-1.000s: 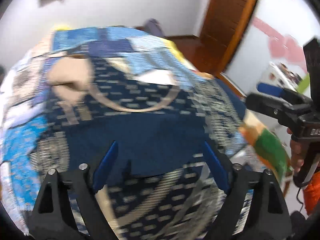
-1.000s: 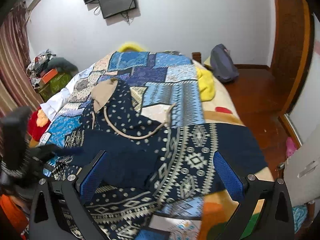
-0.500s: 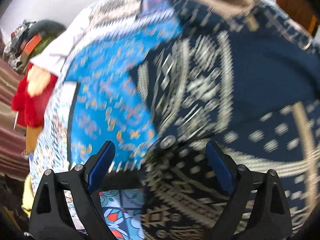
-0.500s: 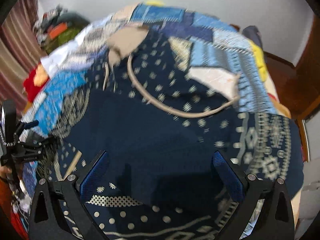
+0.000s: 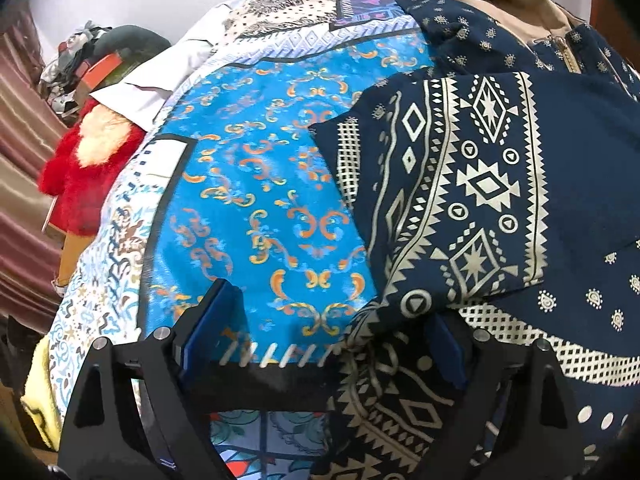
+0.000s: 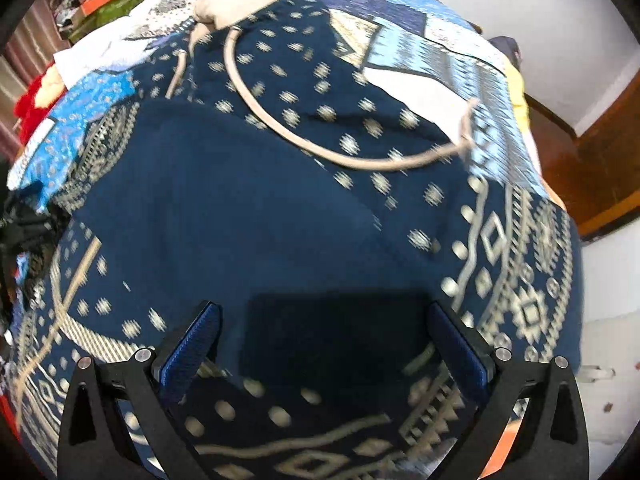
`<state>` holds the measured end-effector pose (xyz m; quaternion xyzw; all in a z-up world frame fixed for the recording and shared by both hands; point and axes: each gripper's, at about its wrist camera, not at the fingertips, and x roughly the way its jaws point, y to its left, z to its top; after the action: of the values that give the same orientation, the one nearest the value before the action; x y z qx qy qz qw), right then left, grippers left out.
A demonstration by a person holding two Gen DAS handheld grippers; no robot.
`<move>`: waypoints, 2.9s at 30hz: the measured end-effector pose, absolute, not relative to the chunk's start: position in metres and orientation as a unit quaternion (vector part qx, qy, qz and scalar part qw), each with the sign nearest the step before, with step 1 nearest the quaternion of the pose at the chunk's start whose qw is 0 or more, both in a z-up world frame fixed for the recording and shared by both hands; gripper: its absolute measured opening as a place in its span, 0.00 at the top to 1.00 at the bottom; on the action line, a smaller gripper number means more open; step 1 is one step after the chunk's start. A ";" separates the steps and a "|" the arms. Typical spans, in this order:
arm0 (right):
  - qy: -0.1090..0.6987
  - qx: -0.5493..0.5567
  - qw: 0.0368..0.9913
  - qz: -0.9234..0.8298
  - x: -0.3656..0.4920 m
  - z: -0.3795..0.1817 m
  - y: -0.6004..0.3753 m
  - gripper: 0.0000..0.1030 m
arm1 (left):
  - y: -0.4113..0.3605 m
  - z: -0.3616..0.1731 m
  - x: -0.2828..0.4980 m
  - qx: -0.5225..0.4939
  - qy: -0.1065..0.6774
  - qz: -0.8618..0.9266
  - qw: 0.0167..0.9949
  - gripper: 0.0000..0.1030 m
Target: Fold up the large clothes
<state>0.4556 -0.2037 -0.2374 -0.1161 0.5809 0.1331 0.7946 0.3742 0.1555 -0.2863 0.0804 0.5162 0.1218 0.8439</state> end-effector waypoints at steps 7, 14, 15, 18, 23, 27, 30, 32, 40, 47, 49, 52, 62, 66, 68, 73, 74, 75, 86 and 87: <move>0.572 -0.041 0.808 0.131 0.436 -0.208 -0.242 0.00 | 0.145 -0.275 0.364 0.094 0.540 0.108 0.829 0.12; 0.503 0.040 0.858 0.097 0.416 -0.148 -0.319 0.00 | 0.120 -0.211 0.356 0.071 0.503 0.076 0.858 0.12; 0.497 0.055 0.862 0.086 0.415 -0.144 -0.335 0.00 | 0.111 -0.199 0.359 0.068 0.495 0.068 0.864 0.11; 0.486 0.097 0.867 0.052 0.414 -0.140 -0.383 0.00 | 0.083 -0.174 0.370 0.059 0.475 0.042 0.877 0.07; 0.509 0.209 0.835 -0.007 0.414 -0.176 -0.476 0.00 | 0.025 -0.162 0.399 0.039 0.474 -0.021 0.880 0.07; 0.530 0.262 0.805 -0.050 0.415 -0.216 -0.519 0.00 | -0.027 -0.181 0.427 0.027 0.497 -0.062 0.865 0.07; 0.544 0.284 0.787 -0.062 0.422 -0.246 -0.538 0.00 | -0.057 -0.199 0.443 0.022 0.514 -0.083 0.853 0.07; 0.550 0.301 0.776 -0.069 0.431 -0.264 -0.547 0.00 | -0.071 -0.212 0.450 0.019 0.527 -0.096 0.844 0.07; 0.530 0.362 0.764 -0.065 0.479 -0.302 -0.556 0.02 | -0.105 -0.243 0.460 0.040 0.544 -0.113 0.831 0.03; 0.506 0.383 0.768 -0.086 0.499 -0.313 -0.565 0.58 | -0.101 -0.242 0.460 0.029 0.547 -0.106 0.830 0.03; 0.500 0.388 0.769 -0.086 0.497 -0.306 -0.568 0.81 | -0.100 -0.238 0.456 0.034 0.543 -0.103 0.833 0.03; 0.476 0.397 0.783 -0.060 0.490 -0.279 -0.566 0.92 | -0.092 -0.223 0.446 0.032 0.529 -0.101 0.842 0.03; 0.372 0.290 0.879 0.070 0.473 -0.109 -0.465 0.93 | -0.037 -0.154 0.409 0.011 0.460 -0.071 0.885 0.03; 0.355 0.255 0.888 0.142 0.468 -0.066 -0.397 0.92 | -0.013 -0.139 0.398 0.007 0.438 -0.056 0.897 0.03; 0.358 0.243 0.883 0.182 0.466 -0.057 -0.356 0.93 | 0.004 -0.132 0.387 0.006 0.429 -0.044 0.902 0.03; 0.412 0.205 0.850 0.255 0.463 -0.086 -0.246 0.93 | 0.040 -0.131 0.361 0.011 0.425 -0.018 0.905 0.03; 0.429 0.195 0.842 0.261 0.463 -0.099 -0.227 0.93 | 0.047 -0.132 0.356 0.012 0.425 -0.013 0.905 0.03; 0.441 0.189 0.837 0.264 0.461 -0.108 -0.216 0.93 | 0.055 -0.134 0.350 0.013 0.426 -0.006 0.905 0.03; 0.624 0.149 0.739 0.208 0.444 -0.239 -0.152 0.92 | 0.105 -0.163 0.316 -0.016 0.461 0.022 0.887 0.03; 0.634 0.145 0.731 0.207 0.443 -0.243 -0.154 0.92 | 0.104 -0.163 0.316 -0.017 0.462 0.021 0.887 0.03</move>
<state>0.4433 -0.1544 -0.2429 0.1449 0.6337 0.2071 0.7311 0.3162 0.1039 -0.1633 -0.0174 0.4616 0.0208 0.8867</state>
